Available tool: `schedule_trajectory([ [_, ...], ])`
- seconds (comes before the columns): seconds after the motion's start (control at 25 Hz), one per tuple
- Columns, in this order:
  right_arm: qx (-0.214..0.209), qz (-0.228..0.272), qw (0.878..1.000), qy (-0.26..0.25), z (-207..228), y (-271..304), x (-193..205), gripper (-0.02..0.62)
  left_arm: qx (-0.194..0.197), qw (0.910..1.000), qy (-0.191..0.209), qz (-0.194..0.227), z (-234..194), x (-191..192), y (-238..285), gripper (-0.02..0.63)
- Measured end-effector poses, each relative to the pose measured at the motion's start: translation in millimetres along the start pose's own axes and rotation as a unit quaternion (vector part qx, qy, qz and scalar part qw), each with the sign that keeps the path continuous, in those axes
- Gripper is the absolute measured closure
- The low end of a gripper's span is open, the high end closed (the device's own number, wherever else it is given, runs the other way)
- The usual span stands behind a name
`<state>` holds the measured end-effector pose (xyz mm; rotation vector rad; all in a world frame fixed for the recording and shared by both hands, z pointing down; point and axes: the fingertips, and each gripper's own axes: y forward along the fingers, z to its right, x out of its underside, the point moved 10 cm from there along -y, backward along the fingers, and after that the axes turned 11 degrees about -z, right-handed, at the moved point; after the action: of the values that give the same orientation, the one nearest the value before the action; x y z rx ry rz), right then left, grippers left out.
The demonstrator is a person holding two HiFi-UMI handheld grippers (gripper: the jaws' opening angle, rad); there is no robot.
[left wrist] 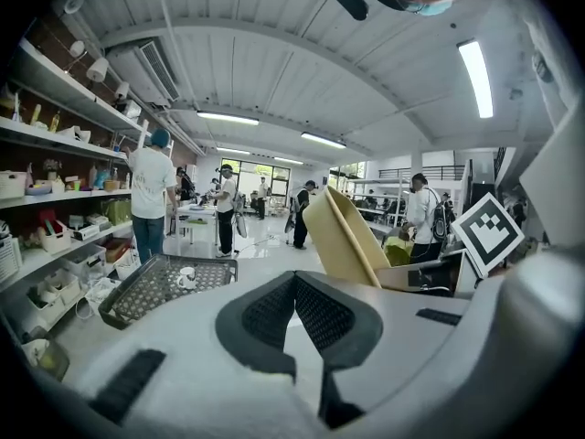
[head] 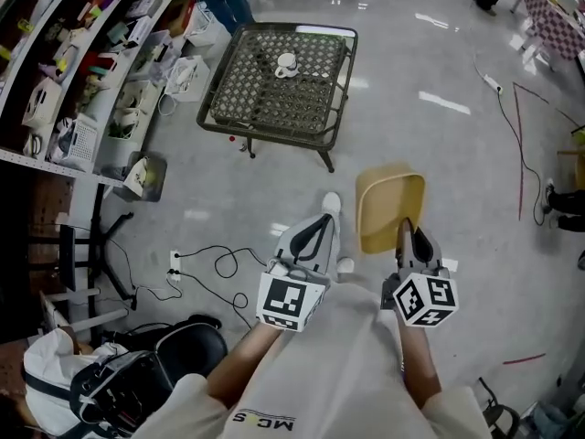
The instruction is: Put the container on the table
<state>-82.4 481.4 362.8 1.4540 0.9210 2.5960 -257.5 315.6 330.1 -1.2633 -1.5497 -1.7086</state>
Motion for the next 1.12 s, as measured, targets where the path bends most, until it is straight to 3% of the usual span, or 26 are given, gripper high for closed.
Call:
schedule_trajectory([
  [0.36,-0.01,-0.025,0.999,-0.033,18,101,-62,0.572,-0.012,0.9995,-0.03,-0.003,-64,-28,90,0.583],
  [0.76,-0.016,-0.038,0.998,-0.058,40,246,-194,0.573,-0.018,0.9982,-0.056,0.01,-158,-124,223,0.583],
  [0.96,-0.036,-0.045,0.996,-0.07,30,301,-236,0.572,-0.037,0.9969,-0.06,0.036,-198,-159,254,0.583],
  [1.12,-0.051,-0.055,0.994,-0.084,26,331,-254,0.573,-0.047,0.9959,-0.07,0.031,-217,-166,265,0.583],
])
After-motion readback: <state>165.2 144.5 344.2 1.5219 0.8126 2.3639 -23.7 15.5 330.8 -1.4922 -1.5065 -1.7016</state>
